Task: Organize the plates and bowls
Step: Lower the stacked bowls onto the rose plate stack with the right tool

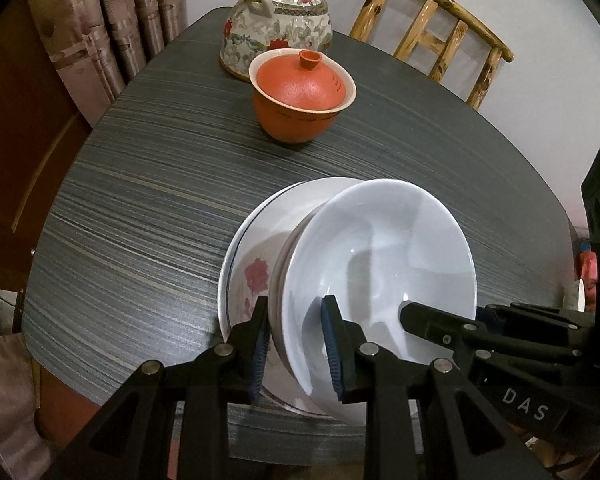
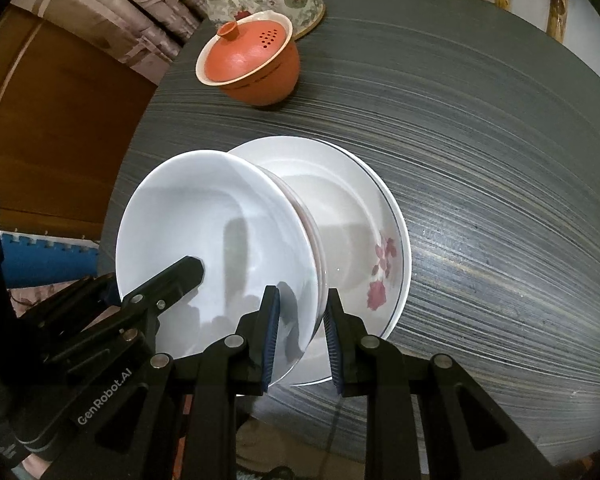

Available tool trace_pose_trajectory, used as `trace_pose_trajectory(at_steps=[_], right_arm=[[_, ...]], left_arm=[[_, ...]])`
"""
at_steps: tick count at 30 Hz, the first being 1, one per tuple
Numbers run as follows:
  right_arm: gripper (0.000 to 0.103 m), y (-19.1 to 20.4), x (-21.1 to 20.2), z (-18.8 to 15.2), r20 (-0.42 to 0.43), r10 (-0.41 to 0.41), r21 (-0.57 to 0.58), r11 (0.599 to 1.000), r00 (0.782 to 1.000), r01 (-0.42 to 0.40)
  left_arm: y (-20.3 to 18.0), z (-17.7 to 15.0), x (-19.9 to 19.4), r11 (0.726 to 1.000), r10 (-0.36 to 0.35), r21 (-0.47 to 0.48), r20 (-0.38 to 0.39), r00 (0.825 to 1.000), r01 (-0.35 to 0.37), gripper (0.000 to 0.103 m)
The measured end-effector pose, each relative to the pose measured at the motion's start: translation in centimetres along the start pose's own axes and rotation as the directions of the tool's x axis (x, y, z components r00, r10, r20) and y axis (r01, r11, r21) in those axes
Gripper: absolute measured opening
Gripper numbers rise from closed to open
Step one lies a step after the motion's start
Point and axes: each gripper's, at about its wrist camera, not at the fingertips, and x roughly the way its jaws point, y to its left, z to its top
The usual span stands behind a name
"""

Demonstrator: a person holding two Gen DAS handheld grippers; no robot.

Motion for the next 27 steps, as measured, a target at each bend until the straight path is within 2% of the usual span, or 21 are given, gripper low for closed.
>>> trace_pose_trajectory(at_steps=[14, 27], right_arm=[[0.022, 0.05, 0.27, 0.44, -0.011, 0.000, 0.005, 1.000, 1.000, 0.000], [0.031, 0.16, 0.40, 0.31, 0.003, 0.015, 0.015, 1.000, 1.000, -0.015]], left_arm=[[-0.13, 0.36, 0.47, 1.000, 0.006, -0.002, 0.001, 1.000, -0.006, 0.026], [0.06, 0.70, 0.50, 1.000, 0.001, -0.013, -0.001, 1.000, -0.001, 0.026]])
